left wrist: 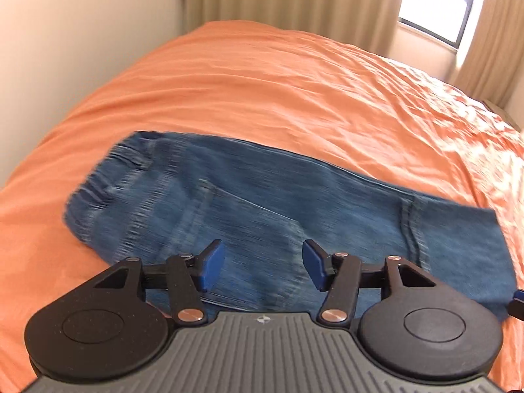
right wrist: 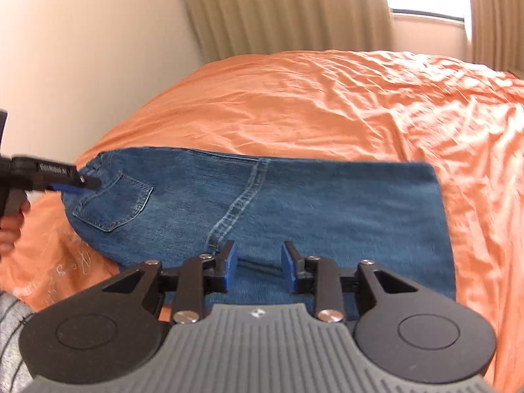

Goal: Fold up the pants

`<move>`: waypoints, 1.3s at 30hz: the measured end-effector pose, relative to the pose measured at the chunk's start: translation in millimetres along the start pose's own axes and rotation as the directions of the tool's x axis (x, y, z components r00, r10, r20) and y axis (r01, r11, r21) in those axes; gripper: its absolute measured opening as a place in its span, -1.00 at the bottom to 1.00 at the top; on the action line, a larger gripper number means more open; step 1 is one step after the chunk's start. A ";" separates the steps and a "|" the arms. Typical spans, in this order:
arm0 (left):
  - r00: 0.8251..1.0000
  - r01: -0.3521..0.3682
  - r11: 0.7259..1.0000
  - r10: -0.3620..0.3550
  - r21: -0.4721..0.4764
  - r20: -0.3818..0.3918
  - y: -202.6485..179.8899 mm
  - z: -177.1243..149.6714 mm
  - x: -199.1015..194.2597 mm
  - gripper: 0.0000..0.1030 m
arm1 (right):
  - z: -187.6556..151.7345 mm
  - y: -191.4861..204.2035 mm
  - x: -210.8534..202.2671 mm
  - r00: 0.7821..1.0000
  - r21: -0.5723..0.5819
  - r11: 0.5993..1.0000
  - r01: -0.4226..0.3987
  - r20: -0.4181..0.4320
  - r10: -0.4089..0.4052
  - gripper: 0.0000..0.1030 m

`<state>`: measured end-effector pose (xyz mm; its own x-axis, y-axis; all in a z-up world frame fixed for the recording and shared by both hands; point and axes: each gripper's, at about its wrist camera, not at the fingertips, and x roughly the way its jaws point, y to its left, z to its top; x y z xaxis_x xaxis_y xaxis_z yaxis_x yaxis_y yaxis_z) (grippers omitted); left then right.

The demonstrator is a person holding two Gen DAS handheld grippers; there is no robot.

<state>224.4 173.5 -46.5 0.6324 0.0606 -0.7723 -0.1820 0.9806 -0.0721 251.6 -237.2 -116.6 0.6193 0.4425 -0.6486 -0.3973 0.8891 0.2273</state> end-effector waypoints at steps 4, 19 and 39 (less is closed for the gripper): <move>0.995 -0.102 0.994 0.102 -0.040 0.007 48.2 13.8 1.5 0.36 | 19.3 16.2 32.8 0.998 -0.075 0.996 -0.046 -0.038 0.043 -0.46; 0.999 0.000 0.846 -0.025 -0.533 -0.039 199.1 -21.7 36.2 0.61 | 68.9 119.0 208.3 0.976 -0.256 0.956 -0.144 -0.198 0.094 -0.48; 0.986 0.164 0.704 -0.141 -0.691 0.091 217.4 -33.1 77.7 0.82 | 134.7 139.1 331.2 0.963 -0.259 0.966 0.008 -0.259 -0.078 -0.38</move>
<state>209.0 385.2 -143.1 0.7175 -0.0613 -0.6939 -0.5449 0.5712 -0.6139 492.7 48.8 -201.9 0.4516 0.3268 -0.8302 -0.5542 0.8320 0.0260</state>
